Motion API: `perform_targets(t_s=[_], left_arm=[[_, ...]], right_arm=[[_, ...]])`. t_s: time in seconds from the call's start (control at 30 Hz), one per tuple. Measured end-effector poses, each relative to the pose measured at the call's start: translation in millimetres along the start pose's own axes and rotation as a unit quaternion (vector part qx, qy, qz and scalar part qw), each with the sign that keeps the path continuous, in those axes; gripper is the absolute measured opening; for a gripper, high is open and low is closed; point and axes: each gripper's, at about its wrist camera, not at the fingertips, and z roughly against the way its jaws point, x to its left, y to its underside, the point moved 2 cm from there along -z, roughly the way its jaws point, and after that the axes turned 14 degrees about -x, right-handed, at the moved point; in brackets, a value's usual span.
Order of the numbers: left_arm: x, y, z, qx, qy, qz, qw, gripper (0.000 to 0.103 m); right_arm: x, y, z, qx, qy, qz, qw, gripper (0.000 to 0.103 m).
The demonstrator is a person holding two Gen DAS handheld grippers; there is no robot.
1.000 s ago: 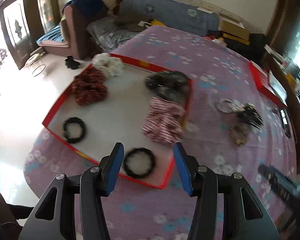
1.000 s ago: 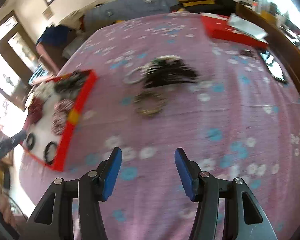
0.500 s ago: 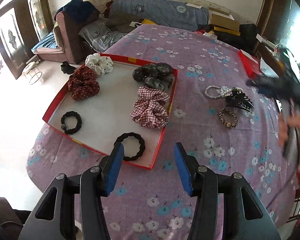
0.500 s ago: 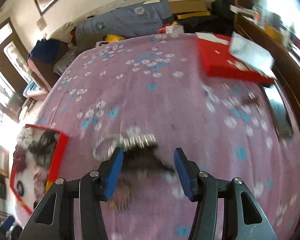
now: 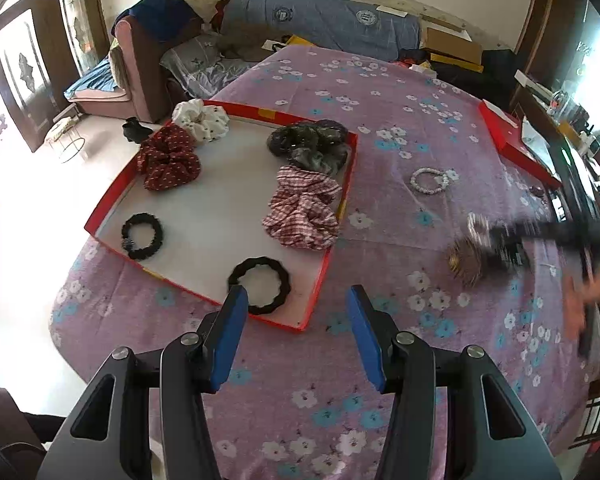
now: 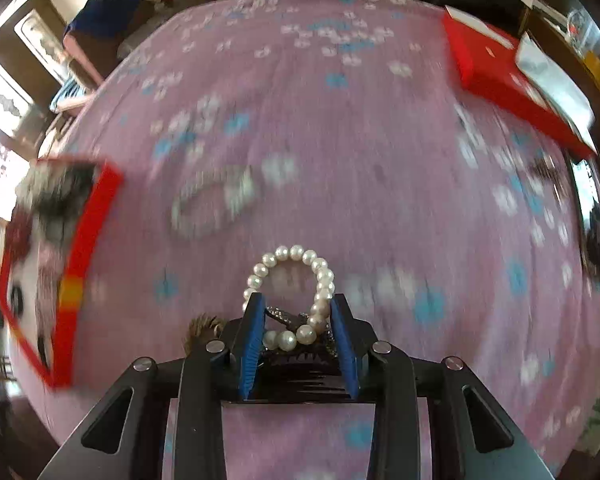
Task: Organize jewelry
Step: 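Grasp the white pearl bracelet with the right tool, then grasp the leopard-print beaded bracelet with the left tool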
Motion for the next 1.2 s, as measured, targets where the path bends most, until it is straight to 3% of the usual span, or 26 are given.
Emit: perform_targets(t_s=[0.13, 0.27, 0.33, 0.5, 0.67, 0.97, 1.2], left_arm=[[-14.0, 0.1, -4.7, 0.001, 0.015, -0.004, 0.9999, 0.050], [-34.0, 4.9, -8.5, 0.010, 0.034, -0.013, 0.9993, 0.050], [-44.7, 7.5, -10.9, 0.015, 0.045, -0.018, 0.9987, 0.050], [-79.0, 14.8, -22.9, 0.034, 0.085, -0.037, 0.9951, 0.050], [-104.3, 16.2, -36.8, 0.047, 0.105, -0.054, 0.9919, 0.050], [-124.9, 9.9, -77.9, 0.065, 0.109, -0.069, 0.9895, 0.050], [-141.8, 7.8, -113.7, 0.085, 0.133, -0.057, 0.9858, 0.050]], right_arm=[[-21.4, 47.0, 27.9, 0.011, -0.008, -0.016, 1.000, 0.036], [-58.9, 82.7, 58.7, -0.005, 0.032, -0.039, 0.999, 0.038], [-74.8, 90.2, 70.2, -0.019, 0.052, -0.048, 0.997, 0.038], [-93.8, 91.7, 96.9, -0.058, 0.047, -0.077, 0.994, 0.039], [-116.1, 89.9, 114.9, -0.095, 0.002, -0.146, 0.985, 0.042], [-102.8, 72.7, 74.3, -0.040, -0.007, -0.079, 0.996, 0.042], [-87.1, 70.6, 36.8, 0.018, 0.022, -0.025, 0.999, 0.042]])
